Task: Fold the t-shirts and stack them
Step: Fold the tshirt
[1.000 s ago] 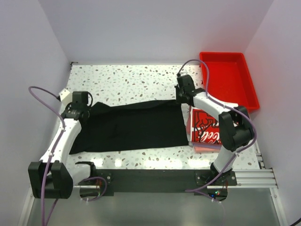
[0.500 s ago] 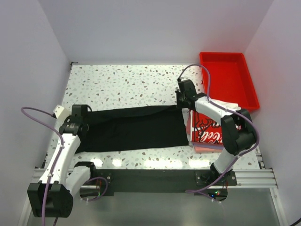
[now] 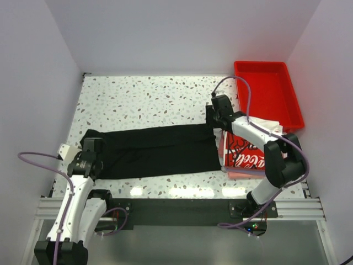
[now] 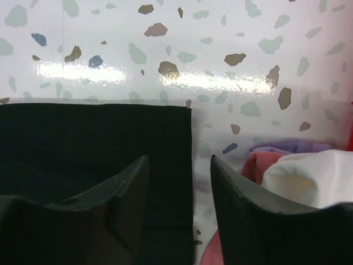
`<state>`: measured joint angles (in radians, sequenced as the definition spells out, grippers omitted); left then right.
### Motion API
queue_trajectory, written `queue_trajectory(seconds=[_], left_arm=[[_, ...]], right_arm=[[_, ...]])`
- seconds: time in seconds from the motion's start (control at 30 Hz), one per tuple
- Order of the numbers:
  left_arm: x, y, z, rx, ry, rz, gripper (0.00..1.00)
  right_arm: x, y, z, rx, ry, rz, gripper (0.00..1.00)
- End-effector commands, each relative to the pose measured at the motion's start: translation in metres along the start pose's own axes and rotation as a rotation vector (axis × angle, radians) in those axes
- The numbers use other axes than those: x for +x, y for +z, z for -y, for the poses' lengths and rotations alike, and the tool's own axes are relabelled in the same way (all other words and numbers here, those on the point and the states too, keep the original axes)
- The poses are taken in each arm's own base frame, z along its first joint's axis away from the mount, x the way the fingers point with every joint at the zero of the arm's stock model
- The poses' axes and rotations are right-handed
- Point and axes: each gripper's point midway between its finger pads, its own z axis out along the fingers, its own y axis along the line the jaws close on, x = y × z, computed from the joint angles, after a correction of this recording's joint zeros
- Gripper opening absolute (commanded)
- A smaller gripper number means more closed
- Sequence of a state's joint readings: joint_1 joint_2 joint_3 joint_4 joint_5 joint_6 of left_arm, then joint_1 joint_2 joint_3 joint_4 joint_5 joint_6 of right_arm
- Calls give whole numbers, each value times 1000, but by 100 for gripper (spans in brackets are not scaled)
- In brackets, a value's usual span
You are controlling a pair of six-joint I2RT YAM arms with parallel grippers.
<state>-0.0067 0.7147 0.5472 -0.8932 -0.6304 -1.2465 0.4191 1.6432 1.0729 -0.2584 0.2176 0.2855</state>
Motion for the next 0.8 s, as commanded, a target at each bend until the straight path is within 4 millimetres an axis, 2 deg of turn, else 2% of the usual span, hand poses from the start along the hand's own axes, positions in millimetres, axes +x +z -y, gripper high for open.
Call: queue_trajectory(seconds=[0.0, 0.03, 0.07, 0.1, 0.17, 0.2, 0.23, 0.3, 0.33, 0.37, 0.43, 0.5, 0.57, 0.77], left_arm=[[-18, -11, 1, 31, -91, 52, 46], [-20, -15, 4, 58, -110, 56, 54], [-23, -17, 7, 75, -109, 58, 65], [-25, -20, 11, 99, -101, 58, 85], [-27, -25, 30, 179, -71, 46, 99], [-26, -27, 36, 206, -52, 34, 100], [-22, -30, 56, 278, -37, -1, 100], [-12, -32, 75, 360, 62, -47, 100], [0, -36, 99, 452, 101, -113, 100], [7, -35, 106, 479, 155, -140, 100], [23, -26, 118, 488, 220, -206, 100], [29, -18, 123, 470, 264, -226, 100], [38, -5, 128, 449, 308, -248, 100], [61, 18, 133, 420, 401, -275, 100]], right_arm=[[-23, -19, 0, -5, 24, 82, 58], [-24, -22, -4, -29, 19, 83, 69], [-27, -25, -6, -45, 18, 88, 98], [-29, -28, -9, -61, 17, 86, 99], [-31, -32, -17, -105, 8, 81, 99], [-33, -35, -20, -124, 8, 80, 99], [-32, -37, -29, -173, 2, 71, 99], [-31, -43, -43, -244, -17, 63, 99], [-30, -46, -49, -275, -33, 63, 99], [-25, -52, -68, -352, -57, 50, 99], [-16, -56, -89, -433, -100, 30, 99], [-4, -63, -116, -523, -145, 1, 99], [13, -59, -132, -555, -169, -45, 99], [35, -43, -144, -575, -173, -108, 99]])
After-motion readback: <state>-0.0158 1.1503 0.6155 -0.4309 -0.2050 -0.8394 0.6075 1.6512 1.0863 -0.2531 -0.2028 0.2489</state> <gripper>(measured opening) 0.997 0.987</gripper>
